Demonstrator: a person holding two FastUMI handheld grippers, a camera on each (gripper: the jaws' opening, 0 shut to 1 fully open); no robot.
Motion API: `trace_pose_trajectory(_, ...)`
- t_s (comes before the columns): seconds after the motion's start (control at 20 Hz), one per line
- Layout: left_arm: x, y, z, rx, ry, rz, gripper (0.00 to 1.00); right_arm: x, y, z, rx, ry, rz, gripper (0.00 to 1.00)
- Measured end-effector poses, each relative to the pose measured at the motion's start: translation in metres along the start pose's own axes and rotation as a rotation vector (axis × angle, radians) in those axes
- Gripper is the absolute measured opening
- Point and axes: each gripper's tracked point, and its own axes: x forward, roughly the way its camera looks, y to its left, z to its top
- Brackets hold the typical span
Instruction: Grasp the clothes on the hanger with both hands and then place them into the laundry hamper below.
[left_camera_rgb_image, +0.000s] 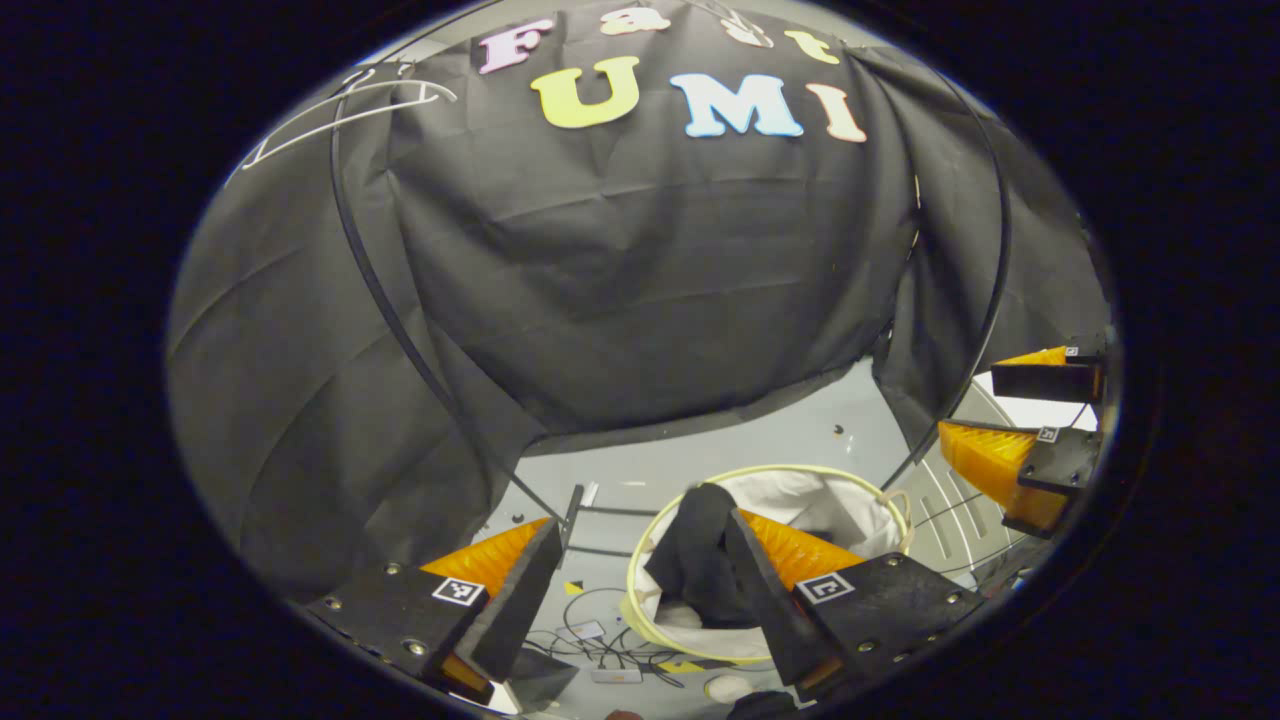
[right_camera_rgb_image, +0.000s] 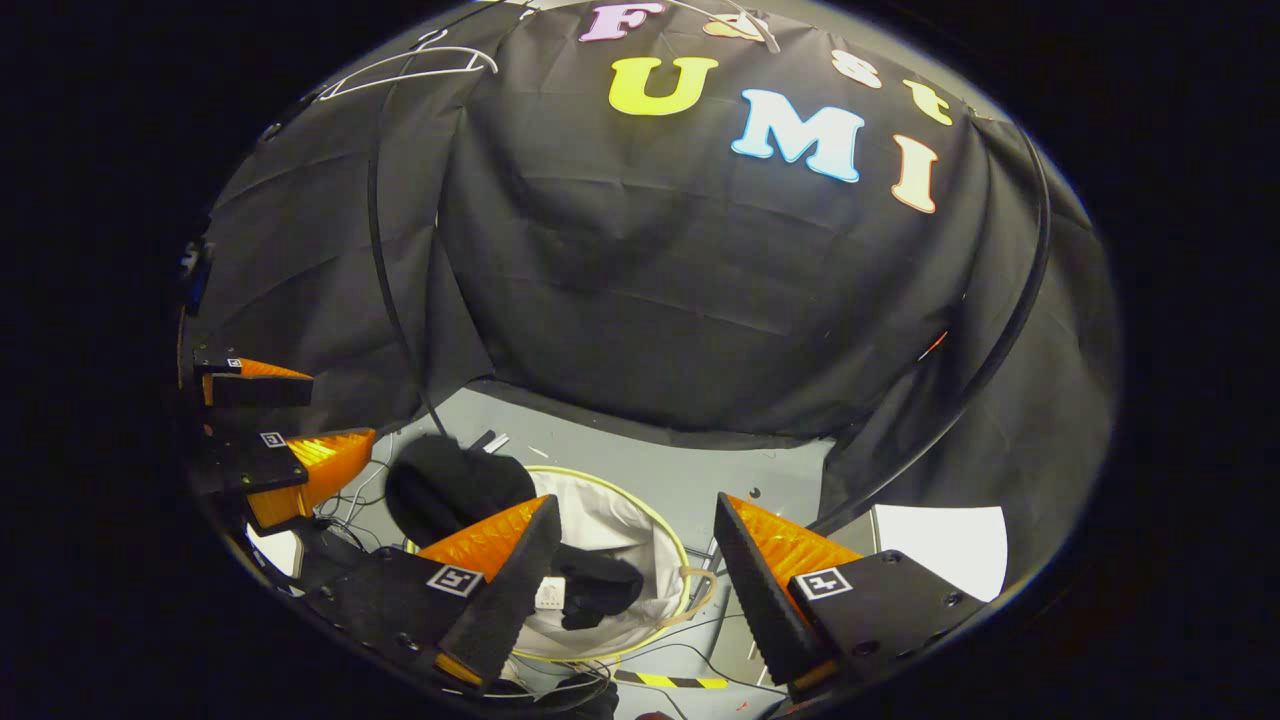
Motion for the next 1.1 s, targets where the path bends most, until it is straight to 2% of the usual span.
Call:
trace_pose_trajectory(0.4, -0.046, 0.008, 0.06, 0.005, -0.137, -0.018, 0.96, -0.037, -0.007, 0.024, 0.067, -0.067, -0.038, 0.98)
trace_pose_trajectory(0.85, -0.145, 0.007, 0.153, -0.043, -0.374, 0.033, 0.97, -0.128, -0.07, 0.088, 0.108, -0.287, -0.088, 0.98)
trace_pose_trajectory(1.1, -0.206, 0.0, 0.196, -0.032, -0.487, 0.047, 0.96, -0.189, -0.104, 0.106, 0.144, -0.393, -0.123, 0.98)
